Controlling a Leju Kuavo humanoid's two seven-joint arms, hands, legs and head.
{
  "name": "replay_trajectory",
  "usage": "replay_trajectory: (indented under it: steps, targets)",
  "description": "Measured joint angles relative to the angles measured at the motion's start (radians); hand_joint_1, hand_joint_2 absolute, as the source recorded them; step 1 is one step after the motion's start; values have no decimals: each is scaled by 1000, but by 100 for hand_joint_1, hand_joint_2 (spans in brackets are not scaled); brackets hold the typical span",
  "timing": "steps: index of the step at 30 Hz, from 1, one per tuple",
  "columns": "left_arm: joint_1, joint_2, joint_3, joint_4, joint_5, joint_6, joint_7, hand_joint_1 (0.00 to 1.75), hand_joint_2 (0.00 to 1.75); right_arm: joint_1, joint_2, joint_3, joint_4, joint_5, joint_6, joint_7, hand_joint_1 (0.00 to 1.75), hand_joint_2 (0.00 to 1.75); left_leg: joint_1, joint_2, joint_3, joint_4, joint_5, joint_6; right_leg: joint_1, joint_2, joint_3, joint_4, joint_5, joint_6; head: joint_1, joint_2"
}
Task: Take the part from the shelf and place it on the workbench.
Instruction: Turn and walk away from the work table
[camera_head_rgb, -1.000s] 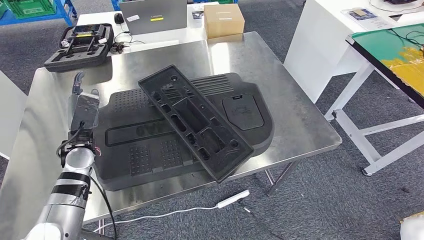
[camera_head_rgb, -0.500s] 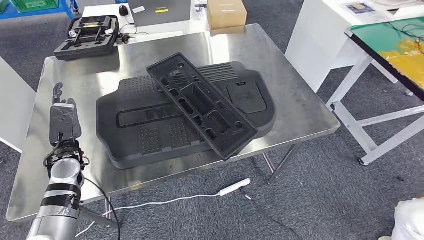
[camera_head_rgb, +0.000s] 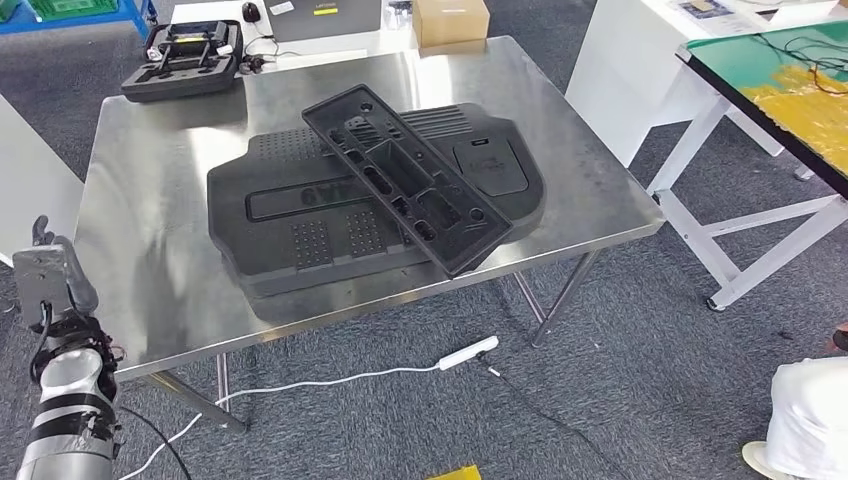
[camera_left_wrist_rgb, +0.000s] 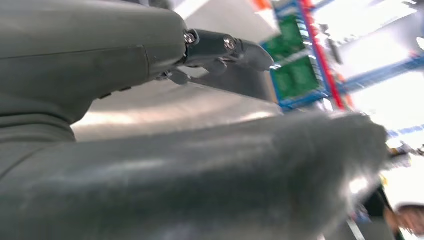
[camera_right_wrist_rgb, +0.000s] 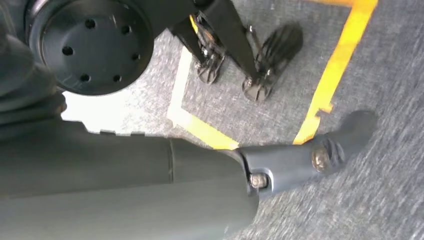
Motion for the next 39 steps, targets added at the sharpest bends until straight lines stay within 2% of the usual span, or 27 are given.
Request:
replay_trajectory:
  steps: [2, 4, 6, 7, 8, 9, 10, 12, 13, 14, 16, 17, 18, 19, 21, 22, 23, 24, 25, 26, 28, 30, 32, 34, 37, 38, 39]
  targets:
    - [1, 6, 20, 19, 14, -17, -6, 0, 0, 2, -1, 0, 0, 0, 0, 0, 0, 0, -2, 2, -18, -2, 15, 24, -2, 1, -14, 6, -2, 9, 1, 0]
    - [0, 10, 33, 31, 18, -24, -9, 0, 0, 3, -2, 0, 0, 0, 1, 0, 0, 0, -4, 4, -43, -4, 38, 45, -4, 1, -47, 71, -63, 2, 4, 0]
    - [1, 14, 44, 42, 21, -27, -11, 0, 0, 2, -3, 0, 0, 0, 2, -1, 0, 0, -9, 4, -73, -4, 61, 53, -2, 1, -88, 204, -151, -9, 6, 0]
    - [2, 16, 51, 49, 24, -29, -13, 0, 0, 1, -3, 0, 0, 0, 3, -1, 0, 0, -12, 4, -88, -3, 73, 54, -1, 1, -98, 263, -176, -9, 6, 0]
    - [4, 18, 59, 58, 29, -31, -16, 0, 0, 0, -3, 0, 0, 0, 4, -1, 0, 0, -15, 5, -103, -3, 84, 55, 1, 1, -94, 295, -183, -6, 6, 0]
    - [7, 21, 68, 67, 34, -34, -20, 0, 0, 0, -3, 0, 0, 0, 6, -1, 0, 0, -19, 5, -117, -3, 96, 55, 4, 2, -72, 291, -175, -3, 7, 0]
    - [10, 25, 79, 77, 40, -37, -25, 0, 0, 0, -3, 0, 0, 0, 7, -1, 0, 0, -22, 5, -130, -3, 106, 54, 9, 2, -30, 249, -160, -4, 6, 0]
    - [15, 33, 100, 97, 51, -45, -35, 0, 0, -3, -7, 0, -1, 0, 8, -1, 0, 0, -26, 6, -150, -3, 126, 51, 24, -1, 88, 100, -154, -22, 6, 0]
    - [18, 36, 110, 107, 55, -49, -39, 0, 0, -4, -9, 0, -1, 0, 9, -2, 0, 0, -26, 8, -153, -5, 137, 47, 32, -3, 131, 40, -156, -32, 4, 0]
    - [21, 39, 119, 117, 56, -50, -42, 0, 0, -5, -11, 0, -2, 0, 9, -2, 0, 0, -24, 10, -154, -9, 146, 42, 39, -5, 156, 0, -162, -40, 5, 0]
    - [30, 43, 135, 137, 47, -39, -50, 0, 0, -6, -11, 0, -2, 0, 10, -3, 0, 0, -21, 12, -151, -23, 168, 29, 40, -6, 155, -22, -145, -48, 8, 0]
    - [34, 45, 142, 147, 41, -31, -53, 0, 0, -6, -11, 0, -2, 0, 10, -3, 0, 0, -19, 12, -154, -25, 166, 22, 36, -6, 154, -31, -132, -54, 10, 0]
    - [39, 46, 148, 158, 37, -25, -56, 0, 0, -6, -11, 0, -2, -1, 10, -3, 0, 0, -18, 11, -159, -16, 146, 17, 31, -7, 150, -39, -117, -60, 9, 0]
    - [43, 48, 155, 169, 35, -22, -57, 0, 0, -6, -10, 0, -2, -1, 10, -3, 0, 0, -18, 10, -169, 14, 108, 11, 25, -8, 145, -45, -102, -65, 8, 0]
    - [50, 50, 169, 196, 37, -25, -57, 0, 0, -4, -8, 0, -2, -1, 11, -3, 0, 0, -13, 8, -196, 133, 9, 0, 23, -9, 124, -45, -81, -70, 3, 0]
    - [55, 50, 176, 211, 39, -28, -57, 0, 0, -3, -6, 0, -2, -1, 12, -2, 0, 0, -11, 8, -205, 195, -22, -6, 22, -9, 111, -44, -71, -68, 2, 0]
    - [61, 50, 183, 226, 43, -31, -57, 0, 0, -2, -4, 0, -2, -1, 12, -2, 0, 0, -7, 8, -204, 236, -31, -12, 20, -9, 97, -42, -63, -65, 2, 0]
    - [66, 50, 189, 240, 46, -33, -57, 0, 0, -1, -2, 0, -2, -1, 13, -1, 0, 0, -3, 8, -186, 243, -19, -17, 17, -9, 84, -39, -55, -60, 2, 0]
    - [70, 50, 196, 255, 50, -33, -57, 0, 0, 0, 0, 0, -2, -2, 13, -1, 0, 0, 1, 9, -149, 211, 4, -23, 14, -9, 71, -33, -49, -54, 2, 0]
    - [73, 50, 203, 269, 54, -34, -58, 0, 0, 0, 1, 0, -2, -3, 13, 0, 0, 0, 7, 10, -100, 149, 19, -31, 11, -9, 59, -26, -45, -49, 2, 0]
    - [78, 46, 215, 297, 60, -35, -62, 0, 0, 0, 2, 0, -2, -5, 11, 2, 0, 0, 7, 8, -18, 30, 19, -35, 11, -10, 36, -10, -36, -36, -1, 0]
    - [90, 41, 229, 326, 70, -42, -65, 0, 0, 0, 3, -1, -2, -7, 8, 4, 0, 0, 1, 4, 0, -9, 9, -24, 15, -9, 24, -4, -26, -20, -2, 0]
    - [103, 33, 245, 355, 90, -58, -63, 0, 0, 1, 6, -3, -2, -10, 4, 11, 0, 0, 0, 4, -12, -9, 20, -5, 14, -7, 17, -2, -22, -6, -1, 0]
    - [113, 22, 262, 383, 112, -76, -59, 0, 0, 2, 9, -4, -1, -12, -4, 21, 0, 0, 0, 6, -27, -12, 36, 19, 12, -4, -10, 45, -62, -5, 1, 0]
    - [140, -3, 288, 432, 128, -86, -57, 0, 0, 1, 15, -8, -1, -13, -21, 35, 0, 0, -4, 8, -60, -13, 57, 43, 10, -3, -79, 238, -171, -13, 5, 0]
    - [152, -13, 296, 453, 129, -84, -48, 0, 0, 0, 18, -9, -1, -9, -28, 41, 0, 0, -6, 6, -71, -13, 63, 46, 10, -3, -87, 284, -185, -10, 5, 0]
    - [163, -23, 304, 475, 130, -80, -32, 0, 0, 0, 22, -9, -1, 2, -37, 50, 0, 0, -8, 2, -80, -13, 68, 47, 11, -2, -76, 293, -182, -5, 5, 0]
